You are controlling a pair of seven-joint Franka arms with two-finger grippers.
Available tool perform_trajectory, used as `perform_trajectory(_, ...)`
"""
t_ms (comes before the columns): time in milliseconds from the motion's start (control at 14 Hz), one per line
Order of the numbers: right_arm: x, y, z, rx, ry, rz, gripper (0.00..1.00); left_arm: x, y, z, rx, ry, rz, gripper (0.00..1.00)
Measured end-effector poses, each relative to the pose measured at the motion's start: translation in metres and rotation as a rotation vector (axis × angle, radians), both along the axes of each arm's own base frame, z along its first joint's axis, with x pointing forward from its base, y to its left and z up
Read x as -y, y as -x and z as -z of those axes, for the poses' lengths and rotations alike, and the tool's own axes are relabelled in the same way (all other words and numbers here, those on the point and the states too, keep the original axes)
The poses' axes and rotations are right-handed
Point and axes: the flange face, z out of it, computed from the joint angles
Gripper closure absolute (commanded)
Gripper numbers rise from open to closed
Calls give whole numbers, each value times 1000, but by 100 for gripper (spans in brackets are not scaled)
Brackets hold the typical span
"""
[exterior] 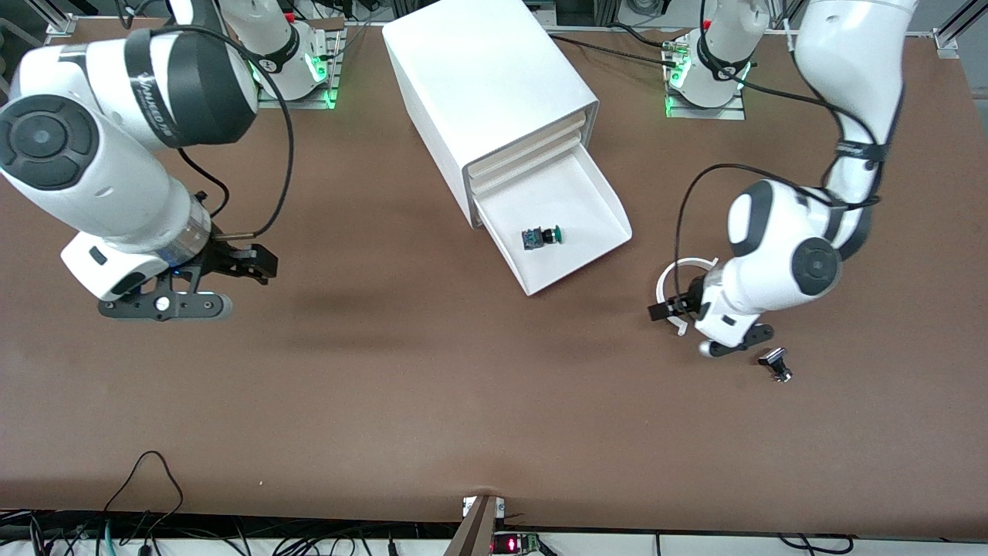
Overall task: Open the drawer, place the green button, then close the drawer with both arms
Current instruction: 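Push the drawer shut with the left gripper while the right gripper retracts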
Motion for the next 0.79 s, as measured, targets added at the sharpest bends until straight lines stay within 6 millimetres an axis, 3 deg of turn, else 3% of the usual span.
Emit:
perform_trajectory(286,19,2,-4,-24,19,43,0,31,23,43,38,1,-23,0)
perform_trajectory(500,33,-1,-3,-34,-14,72,0,55,36,55,21,-4,-16,0)
perform_trajectory(786,49,-5,-1,-42,-41,101,0,70,58,71,-41,27,-41,0)
